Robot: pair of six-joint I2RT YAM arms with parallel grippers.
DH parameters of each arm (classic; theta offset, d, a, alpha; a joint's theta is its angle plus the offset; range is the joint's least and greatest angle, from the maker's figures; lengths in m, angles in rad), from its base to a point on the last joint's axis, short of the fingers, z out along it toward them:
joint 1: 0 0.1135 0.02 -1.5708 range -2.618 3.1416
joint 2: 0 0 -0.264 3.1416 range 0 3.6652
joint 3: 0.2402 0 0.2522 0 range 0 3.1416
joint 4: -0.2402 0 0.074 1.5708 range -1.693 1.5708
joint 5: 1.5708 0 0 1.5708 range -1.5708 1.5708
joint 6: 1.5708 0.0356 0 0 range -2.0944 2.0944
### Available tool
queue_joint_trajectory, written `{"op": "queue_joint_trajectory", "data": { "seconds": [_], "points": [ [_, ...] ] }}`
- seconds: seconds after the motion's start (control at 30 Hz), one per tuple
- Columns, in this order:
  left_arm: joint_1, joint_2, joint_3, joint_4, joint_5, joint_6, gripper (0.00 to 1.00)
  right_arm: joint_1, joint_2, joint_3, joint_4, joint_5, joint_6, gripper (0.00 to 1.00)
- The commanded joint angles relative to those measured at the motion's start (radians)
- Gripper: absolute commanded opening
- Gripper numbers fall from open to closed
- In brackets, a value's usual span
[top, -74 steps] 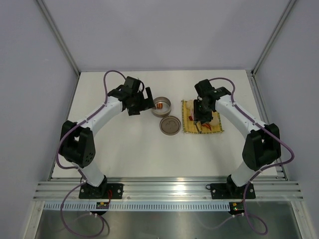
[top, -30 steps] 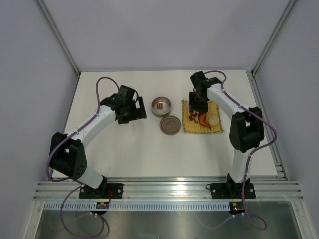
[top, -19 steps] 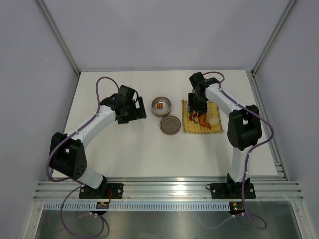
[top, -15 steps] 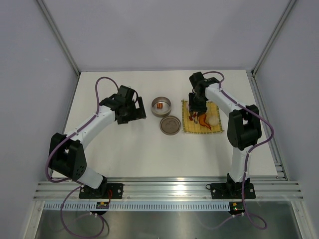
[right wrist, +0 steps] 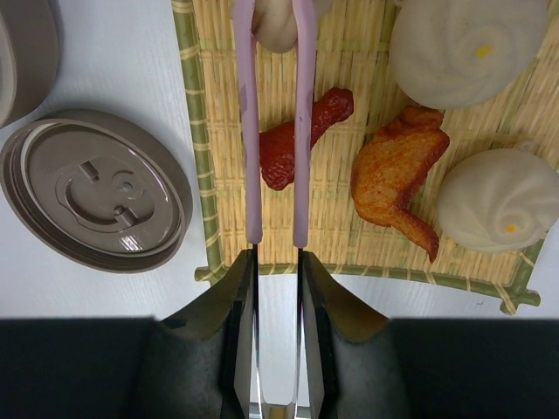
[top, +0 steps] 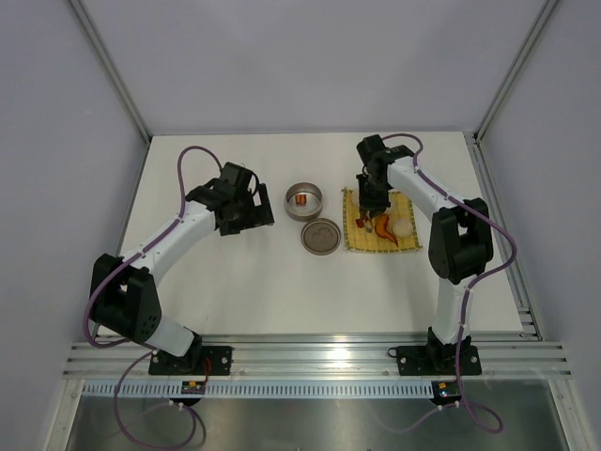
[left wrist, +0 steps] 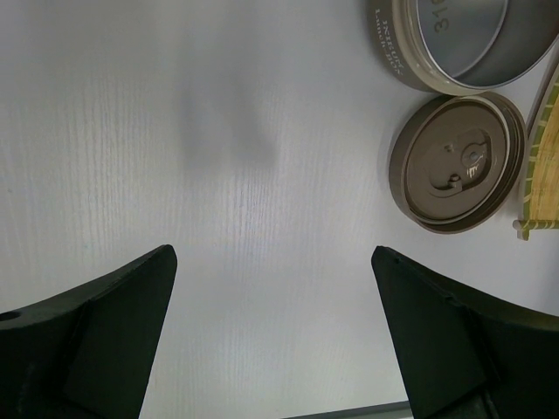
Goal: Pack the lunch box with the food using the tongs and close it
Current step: Pick up the fake food from the plate, then place the fake food in the packing box.
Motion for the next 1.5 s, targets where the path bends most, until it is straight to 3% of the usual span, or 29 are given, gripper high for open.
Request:
{"op": "queue_joint_trajectory", "data": {
  "seconds": [0.0, 0.37, 0.77, 1.47],
  "points": [
    [0.006, -0.037, -0.001, 0.017, -0.027, 0.011, 0.99, -0.006, -0.106, 0.016, -0.02, 0.004, 0.001, 0.1],
    [0.04, -0.044, 0.001, 0.017, -0.02, 0.012, 0.99, 0.097, -0.157, 0.112, -0.083, 0.011, 0.008, 0.1],
    [0.066, -0.08, -0.025, 0.006, -0.017, 0.015, 0.99, 0.273, 0.056, 0.398, -0.152, -0.005, -0.009, 0.11],
    [0.089, -0.092, -0.048, 0.009, -0.009, 0.02, 0.99, 0.292, 0.179, 0.41, -0.138, -0.061, -0.017, 0.41]
  ]
}}
